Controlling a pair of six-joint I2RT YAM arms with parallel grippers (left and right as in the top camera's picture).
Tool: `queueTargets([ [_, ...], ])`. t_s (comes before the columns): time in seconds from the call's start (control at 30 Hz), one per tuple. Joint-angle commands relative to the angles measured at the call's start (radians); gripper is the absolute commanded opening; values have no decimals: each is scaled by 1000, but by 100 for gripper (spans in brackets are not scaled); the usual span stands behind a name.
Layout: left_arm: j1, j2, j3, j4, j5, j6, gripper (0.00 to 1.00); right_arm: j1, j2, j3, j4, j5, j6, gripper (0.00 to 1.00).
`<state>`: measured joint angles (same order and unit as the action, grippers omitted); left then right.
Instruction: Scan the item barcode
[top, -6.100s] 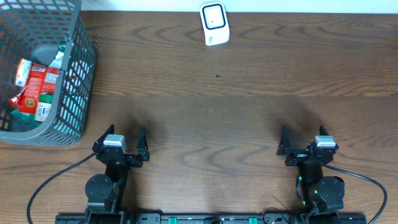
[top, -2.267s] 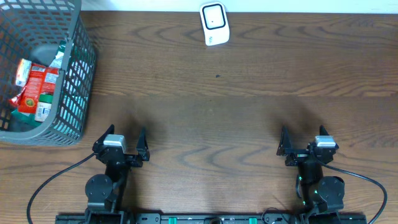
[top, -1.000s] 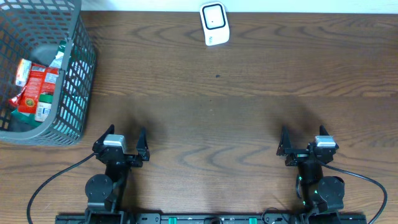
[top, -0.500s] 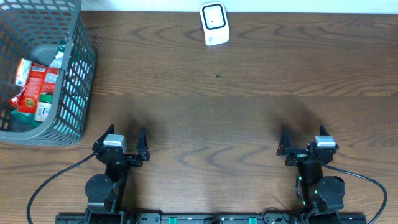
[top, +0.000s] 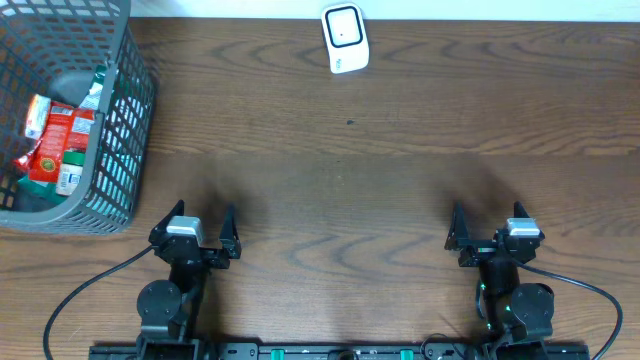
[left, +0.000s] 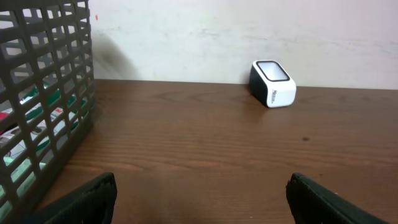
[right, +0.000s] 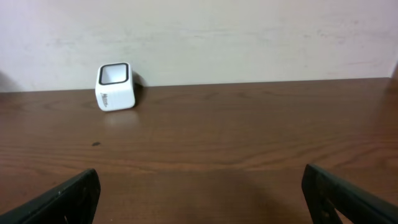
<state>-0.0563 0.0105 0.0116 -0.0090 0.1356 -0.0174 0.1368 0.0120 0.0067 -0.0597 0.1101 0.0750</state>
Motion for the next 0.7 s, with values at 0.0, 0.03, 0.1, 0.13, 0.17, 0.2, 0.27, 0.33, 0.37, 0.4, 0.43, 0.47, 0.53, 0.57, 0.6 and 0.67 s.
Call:
queueTargets([
  [0.0,-2,-5,-7,-34,41,16,88,-12,-5,-1,-3,12,-4,99],
  [0.03,-2,-5,-7,-32,40,16,88,-12,-5,-1,-3,13,-4,99],
  [0.1,-2,-5,-6,-29,40,16,88,-12,-5,-1,-3,12,-4,99],
  [0.13,-2,-5,-5,-28,41,10,88,-12,-5,-1,-3,13,-4,99],
  [0.17,-2,-5,-2,-29,40,-6,88,-12,-5,-1,-3,12,-4,99],
  [0.2,-2,-5,2,-29,41,-20,88,-12,-5,-1,-3,12,-4,99],
  [0.27,-2,-5,13,-31,40,-37,88,-12,-5,-1,-3,12,-4,99],
  [0.33,-2,-5,32,-43,41,-52,88,-12,-5,-1,-3,13,-4,99],
  [0.37,-2,-5,44,-53,42,-67,88,-12,-5,-1,-3,12,-4,99],
  [0.4,-2,-5,56,-64,50,-76,88,-12,-5,-1,-3,12,-4,99],
  [0.43,-2,-4,71,-78,74,-78,88,-12,-5,-1,-3,12,-4,99],
  [0.47,-2,-4,87,-93,95,-78,88,-12,-5,-1,-3,12,-4,99],
  [0.53,-2,0,131,-134,127,-87,88,-12,-5,-1,-3,12,-4,99],
  [0.57,-2,4,151,-152,127,-99,88,-12,-5,-1,-3,13,-4,99],
  [0.6,-2,11,178,-175,127,-112,88,-12,-5,-1,-3,12,-4,99],
  [0.67,-2,29,231,-215,127,-130,88,-12,-5,-1,-3,12,-4,99],
])
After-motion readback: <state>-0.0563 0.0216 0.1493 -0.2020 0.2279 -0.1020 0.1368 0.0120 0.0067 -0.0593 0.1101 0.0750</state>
